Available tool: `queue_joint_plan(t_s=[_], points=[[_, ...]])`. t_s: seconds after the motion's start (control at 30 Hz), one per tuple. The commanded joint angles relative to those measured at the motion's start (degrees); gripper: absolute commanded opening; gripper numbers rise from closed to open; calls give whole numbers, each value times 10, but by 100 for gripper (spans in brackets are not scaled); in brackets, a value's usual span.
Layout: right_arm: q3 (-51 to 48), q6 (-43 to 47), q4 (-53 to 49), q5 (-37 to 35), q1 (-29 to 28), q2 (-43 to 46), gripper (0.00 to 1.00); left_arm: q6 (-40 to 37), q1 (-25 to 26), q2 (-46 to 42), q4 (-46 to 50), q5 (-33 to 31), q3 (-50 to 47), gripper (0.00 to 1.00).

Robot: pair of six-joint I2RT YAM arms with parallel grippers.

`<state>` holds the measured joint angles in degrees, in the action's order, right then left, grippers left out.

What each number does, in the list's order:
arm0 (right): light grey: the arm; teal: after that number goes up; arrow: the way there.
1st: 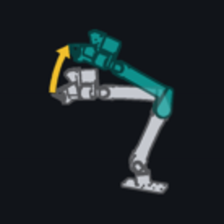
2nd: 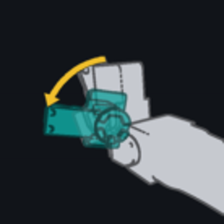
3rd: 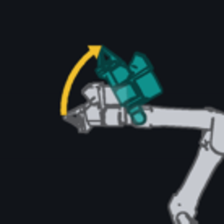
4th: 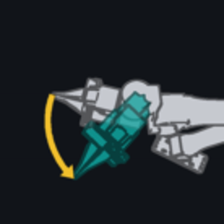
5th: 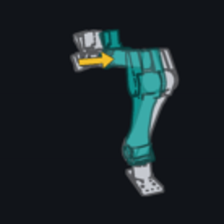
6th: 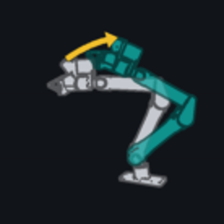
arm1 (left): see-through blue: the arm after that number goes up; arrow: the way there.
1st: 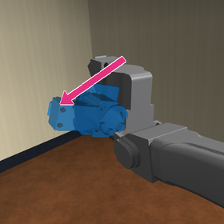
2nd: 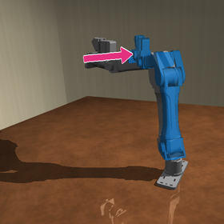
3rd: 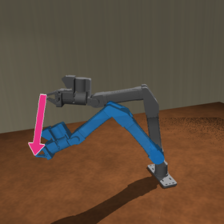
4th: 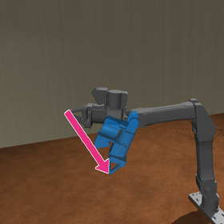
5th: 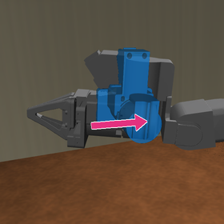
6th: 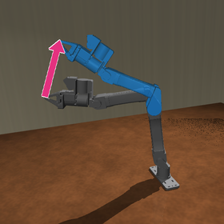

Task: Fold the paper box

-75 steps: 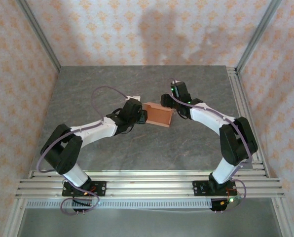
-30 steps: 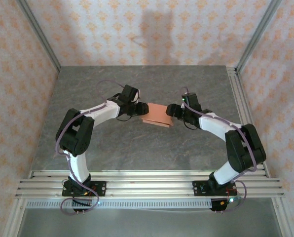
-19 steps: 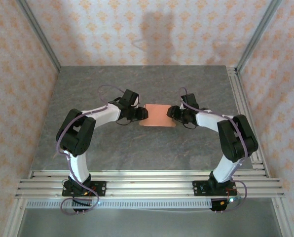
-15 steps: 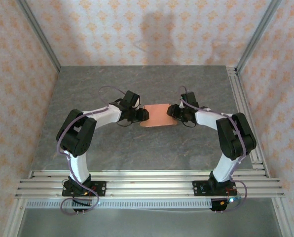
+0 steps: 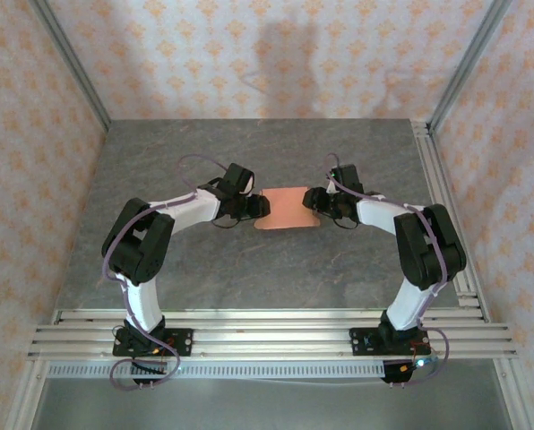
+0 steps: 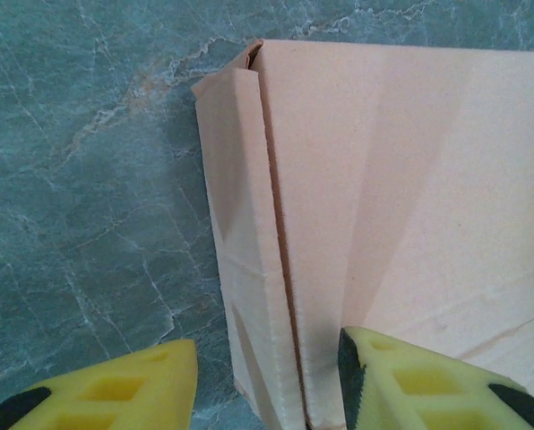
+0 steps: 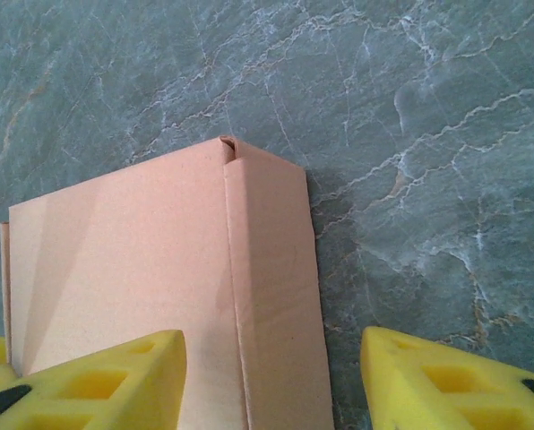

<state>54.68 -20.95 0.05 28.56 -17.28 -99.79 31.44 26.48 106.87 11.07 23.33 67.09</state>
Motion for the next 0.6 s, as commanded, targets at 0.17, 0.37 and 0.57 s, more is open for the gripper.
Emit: queue_joint_plan(t_s=[0.17, 0.37, 0.57], points=[[4, 8, 10, 6, 7, 21, 54, -4, -5, -5, 5, -7, 15, 26], [0, 6, 15, 5, 8, 28, 54, -5, -7, -5, -4, 0, 10, 13], [-6, -5, 29, 19, 16, 42, 55, -5, -15, -12, -60, 22, -28, 8]])
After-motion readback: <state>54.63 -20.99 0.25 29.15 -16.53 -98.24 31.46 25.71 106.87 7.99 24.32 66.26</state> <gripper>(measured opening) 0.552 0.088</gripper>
